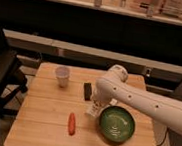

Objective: Place the bottle in the ceramic bowl

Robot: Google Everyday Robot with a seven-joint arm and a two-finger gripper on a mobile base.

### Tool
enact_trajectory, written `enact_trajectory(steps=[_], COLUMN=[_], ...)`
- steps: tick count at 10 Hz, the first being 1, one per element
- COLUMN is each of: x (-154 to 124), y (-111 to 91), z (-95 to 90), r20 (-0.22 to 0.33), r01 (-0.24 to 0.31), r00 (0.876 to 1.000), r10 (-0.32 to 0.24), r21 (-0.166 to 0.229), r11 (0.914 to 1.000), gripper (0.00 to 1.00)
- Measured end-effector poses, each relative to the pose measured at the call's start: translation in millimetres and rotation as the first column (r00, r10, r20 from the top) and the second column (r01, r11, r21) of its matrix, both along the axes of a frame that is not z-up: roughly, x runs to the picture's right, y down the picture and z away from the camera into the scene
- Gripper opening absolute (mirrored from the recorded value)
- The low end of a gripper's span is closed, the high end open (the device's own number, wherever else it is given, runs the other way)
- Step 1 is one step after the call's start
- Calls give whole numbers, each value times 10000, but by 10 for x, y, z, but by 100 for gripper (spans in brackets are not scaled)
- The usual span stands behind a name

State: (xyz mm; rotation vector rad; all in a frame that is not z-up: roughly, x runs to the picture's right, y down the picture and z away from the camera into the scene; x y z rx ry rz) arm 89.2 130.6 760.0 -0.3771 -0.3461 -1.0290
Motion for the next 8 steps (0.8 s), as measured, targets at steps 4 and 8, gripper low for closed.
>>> enact_trajectory(steps=[4,8], x=[235,566], y=[57,110], z=[-39,-106], r20=[-2,-132], r01=[-292,-531], r00=[9996,9985], r10=[292,533], r21=[61,92], r11=[9996,9985], gripper=[0,0])
